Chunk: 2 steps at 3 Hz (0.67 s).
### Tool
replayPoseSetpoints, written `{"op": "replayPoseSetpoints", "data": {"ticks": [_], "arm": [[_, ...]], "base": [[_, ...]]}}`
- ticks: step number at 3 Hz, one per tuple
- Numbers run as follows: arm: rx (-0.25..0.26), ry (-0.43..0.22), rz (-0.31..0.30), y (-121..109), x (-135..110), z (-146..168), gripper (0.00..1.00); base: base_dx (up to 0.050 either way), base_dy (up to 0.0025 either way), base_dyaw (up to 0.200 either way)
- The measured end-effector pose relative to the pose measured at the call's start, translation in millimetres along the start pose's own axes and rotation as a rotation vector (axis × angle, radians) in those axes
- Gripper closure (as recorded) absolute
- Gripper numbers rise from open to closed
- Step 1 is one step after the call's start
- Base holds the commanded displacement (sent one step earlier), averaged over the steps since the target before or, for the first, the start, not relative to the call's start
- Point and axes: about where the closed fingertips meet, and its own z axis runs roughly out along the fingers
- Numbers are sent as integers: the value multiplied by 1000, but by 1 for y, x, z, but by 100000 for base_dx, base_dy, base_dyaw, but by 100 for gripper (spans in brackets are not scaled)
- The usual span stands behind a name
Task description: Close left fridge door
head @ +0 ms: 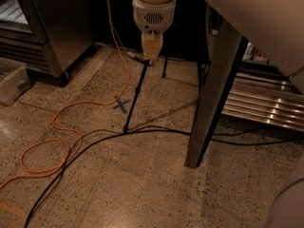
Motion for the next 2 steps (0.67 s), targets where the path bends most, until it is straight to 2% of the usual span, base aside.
{"op": "replayPoseSetpoints", "data": {"ticks": [1,2], "arm": [[0,0,0,0,0,0,100],[0,0,0,0,0,0,100]], "base": [[4997,2,-41],[-3,3,-20042]]}}
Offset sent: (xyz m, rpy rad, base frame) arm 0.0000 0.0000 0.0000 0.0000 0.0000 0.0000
